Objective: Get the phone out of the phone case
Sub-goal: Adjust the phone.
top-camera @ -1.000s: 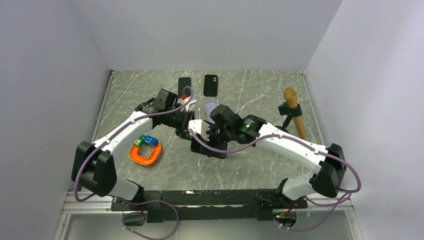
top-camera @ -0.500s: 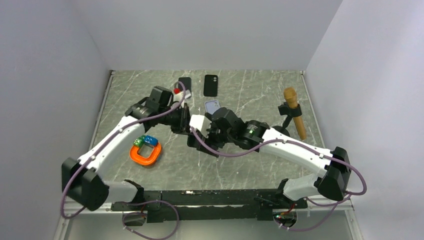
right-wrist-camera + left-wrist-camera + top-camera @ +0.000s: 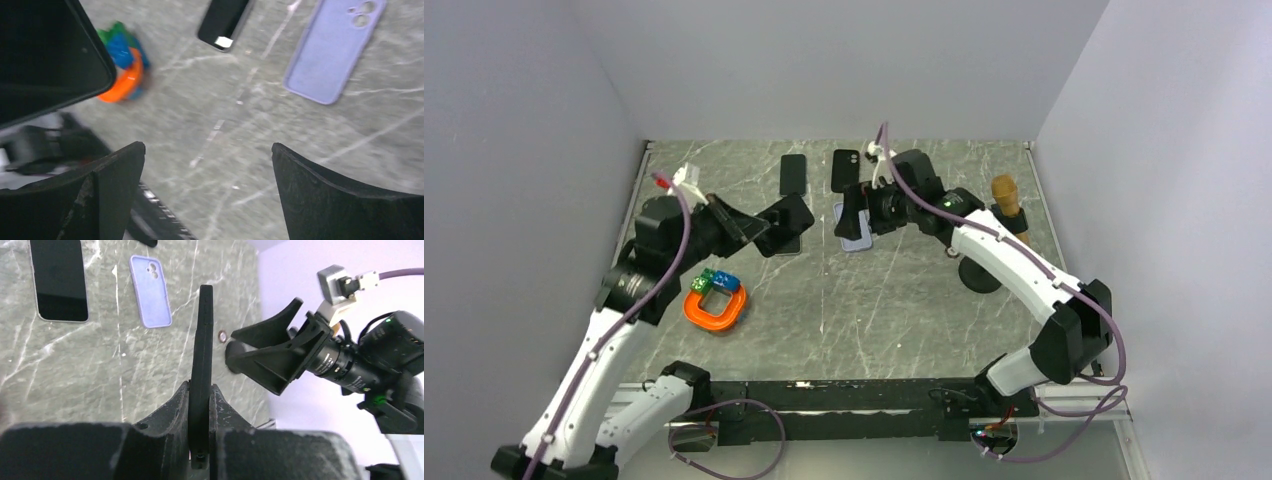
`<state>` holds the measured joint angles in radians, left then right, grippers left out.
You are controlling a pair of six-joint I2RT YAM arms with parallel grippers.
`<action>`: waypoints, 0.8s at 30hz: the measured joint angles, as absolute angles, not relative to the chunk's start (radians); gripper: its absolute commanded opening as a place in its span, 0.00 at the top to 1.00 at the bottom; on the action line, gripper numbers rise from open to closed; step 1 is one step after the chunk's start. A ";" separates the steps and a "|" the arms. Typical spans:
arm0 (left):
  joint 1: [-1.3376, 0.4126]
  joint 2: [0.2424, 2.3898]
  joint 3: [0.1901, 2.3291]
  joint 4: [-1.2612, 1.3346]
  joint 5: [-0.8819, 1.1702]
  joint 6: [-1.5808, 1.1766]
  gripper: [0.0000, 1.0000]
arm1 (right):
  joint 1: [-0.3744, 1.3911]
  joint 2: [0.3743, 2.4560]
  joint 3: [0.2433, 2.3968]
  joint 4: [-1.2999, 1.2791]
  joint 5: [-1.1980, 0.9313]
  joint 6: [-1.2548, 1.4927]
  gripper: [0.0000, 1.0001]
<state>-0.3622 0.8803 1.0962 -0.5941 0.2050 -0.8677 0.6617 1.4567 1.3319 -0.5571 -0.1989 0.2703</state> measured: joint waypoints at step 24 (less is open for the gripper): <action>-0.278 0.667 0.694 0.154 0.258 -1.348 1.00 | 0.550 1.585 1.376 0.122 -0.757 1.221 0.46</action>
<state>-0.2779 0.6666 0.6941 0.1539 0.2577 -1.3483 0.5503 1.5852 1.3758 0.1223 -0.7567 1.2205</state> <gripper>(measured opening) 0.156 0.609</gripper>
